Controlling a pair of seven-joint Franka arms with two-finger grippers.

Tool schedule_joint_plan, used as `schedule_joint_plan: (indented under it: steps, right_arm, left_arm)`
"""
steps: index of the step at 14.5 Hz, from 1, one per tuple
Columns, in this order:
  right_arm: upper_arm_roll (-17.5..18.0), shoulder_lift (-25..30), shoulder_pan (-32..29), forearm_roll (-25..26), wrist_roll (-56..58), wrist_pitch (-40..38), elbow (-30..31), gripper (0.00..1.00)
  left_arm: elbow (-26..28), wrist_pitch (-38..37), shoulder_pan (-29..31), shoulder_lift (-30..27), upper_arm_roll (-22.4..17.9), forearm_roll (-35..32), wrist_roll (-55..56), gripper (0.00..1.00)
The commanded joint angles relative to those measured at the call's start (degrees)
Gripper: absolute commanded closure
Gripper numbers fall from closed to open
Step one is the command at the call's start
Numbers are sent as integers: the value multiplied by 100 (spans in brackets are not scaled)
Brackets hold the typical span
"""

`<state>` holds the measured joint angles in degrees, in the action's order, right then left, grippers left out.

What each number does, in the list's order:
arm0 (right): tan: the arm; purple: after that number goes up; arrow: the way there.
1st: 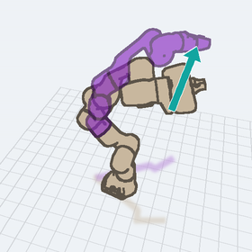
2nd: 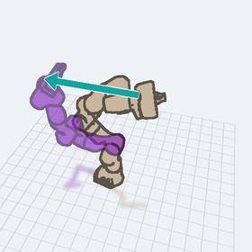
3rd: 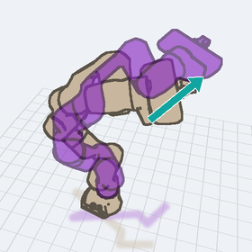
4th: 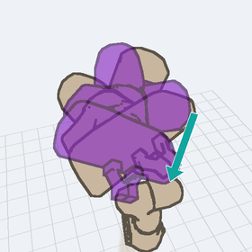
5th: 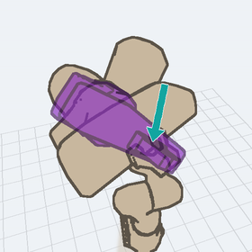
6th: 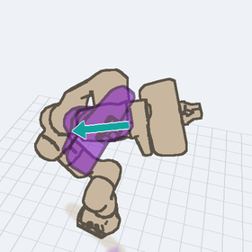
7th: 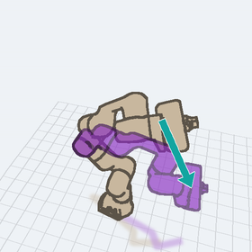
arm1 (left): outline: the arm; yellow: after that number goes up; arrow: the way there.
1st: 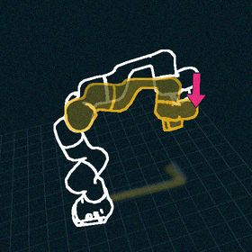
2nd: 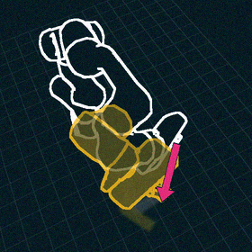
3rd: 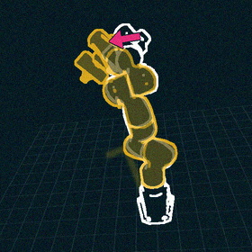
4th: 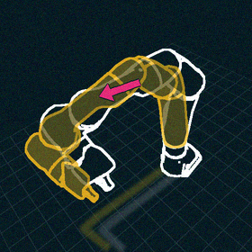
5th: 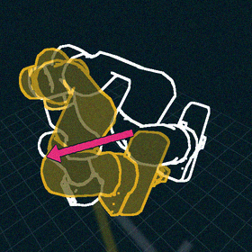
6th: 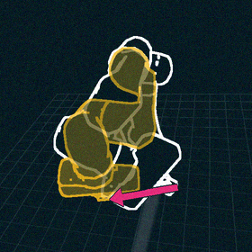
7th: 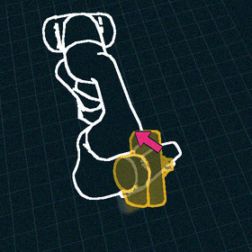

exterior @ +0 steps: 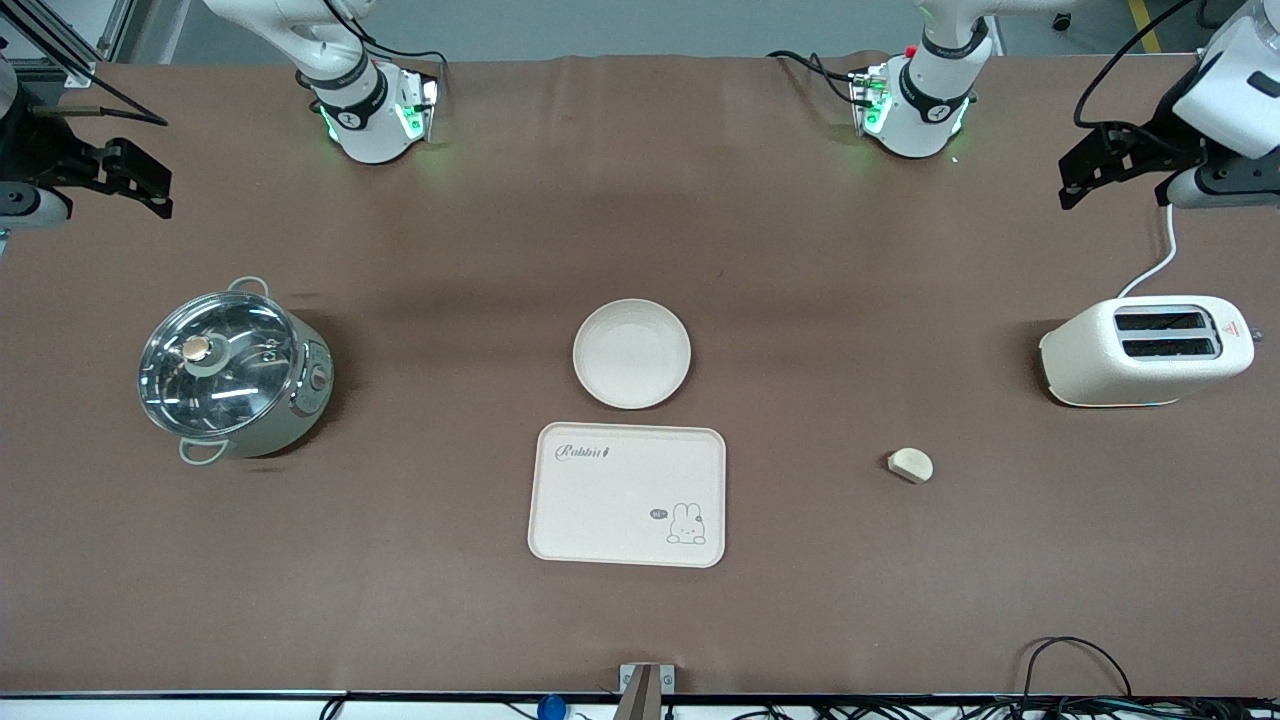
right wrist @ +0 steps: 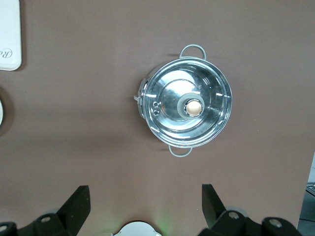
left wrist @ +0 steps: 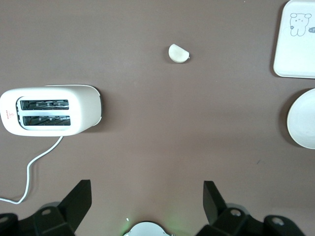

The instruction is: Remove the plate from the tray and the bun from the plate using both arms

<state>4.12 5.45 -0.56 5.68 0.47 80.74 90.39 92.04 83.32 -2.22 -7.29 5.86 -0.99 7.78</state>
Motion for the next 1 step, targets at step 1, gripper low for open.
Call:
schedule_joint_plan:
  steps: [1]
  right_arm:
    - [-130, 35, -31, -189, 58, 82, 14, 0]
  left_arm:
    - [-37, -79, -42, 52, -59, 29, -101, 0]
